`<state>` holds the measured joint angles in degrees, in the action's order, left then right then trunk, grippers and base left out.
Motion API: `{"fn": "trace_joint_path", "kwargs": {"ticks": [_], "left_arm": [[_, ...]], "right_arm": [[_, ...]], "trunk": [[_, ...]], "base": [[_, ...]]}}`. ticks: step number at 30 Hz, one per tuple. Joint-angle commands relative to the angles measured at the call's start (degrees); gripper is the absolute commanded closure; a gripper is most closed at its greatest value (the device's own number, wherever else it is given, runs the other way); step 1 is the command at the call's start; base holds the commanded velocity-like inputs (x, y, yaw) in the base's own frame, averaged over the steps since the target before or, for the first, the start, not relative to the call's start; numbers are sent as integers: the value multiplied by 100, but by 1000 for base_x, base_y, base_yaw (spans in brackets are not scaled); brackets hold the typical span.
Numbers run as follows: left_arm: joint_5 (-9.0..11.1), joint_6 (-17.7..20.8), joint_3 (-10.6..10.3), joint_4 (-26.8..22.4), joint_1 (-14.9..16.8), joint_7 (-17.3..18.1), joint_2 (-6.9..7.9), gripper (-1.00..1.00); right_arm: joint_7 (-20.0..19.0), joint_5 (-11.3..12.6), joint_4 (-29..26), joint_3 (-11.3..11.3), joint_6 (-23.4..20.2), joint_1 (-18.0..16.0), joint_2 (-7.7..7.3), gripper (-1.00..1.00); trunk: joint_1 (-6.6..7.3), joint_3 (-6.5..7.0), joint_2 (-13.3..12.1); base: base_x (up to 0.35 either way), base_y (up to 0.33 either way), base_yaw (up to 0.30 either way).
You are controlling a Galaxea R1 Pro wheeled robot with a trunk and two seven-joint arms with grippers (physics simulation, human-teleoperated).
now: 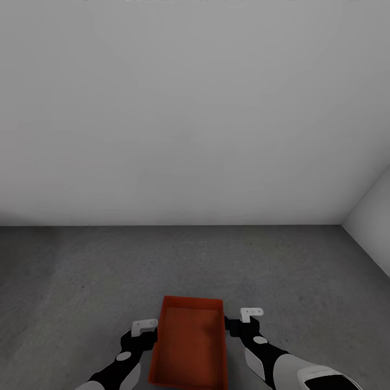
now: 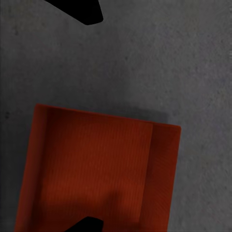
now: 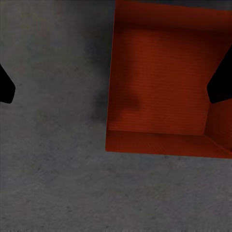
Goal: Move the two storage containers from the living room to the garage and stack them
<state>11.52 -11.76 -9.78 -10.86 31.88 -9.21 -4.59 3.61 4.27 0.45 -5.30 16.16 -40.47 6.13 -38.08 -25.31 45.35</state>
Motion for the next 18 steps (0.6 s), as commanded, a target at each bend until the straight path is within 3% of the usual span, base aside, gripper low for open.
{"fn": "trace_joint_path", "kwargs": {"ticks": [1,18], "left_arm": [[52,-21,-50,5,4,-28,1,-100],[54,-28,-51,5,9,-28,2,-100]], "right_arm": [[18,43,7,-49,19,-5,2,-100],[25,47,7,-48,19,-5,2,-100]], "trunk": [[22,13,-37],[44,136,-77]], "base": [[0,0,0],[0,0,0]]}}
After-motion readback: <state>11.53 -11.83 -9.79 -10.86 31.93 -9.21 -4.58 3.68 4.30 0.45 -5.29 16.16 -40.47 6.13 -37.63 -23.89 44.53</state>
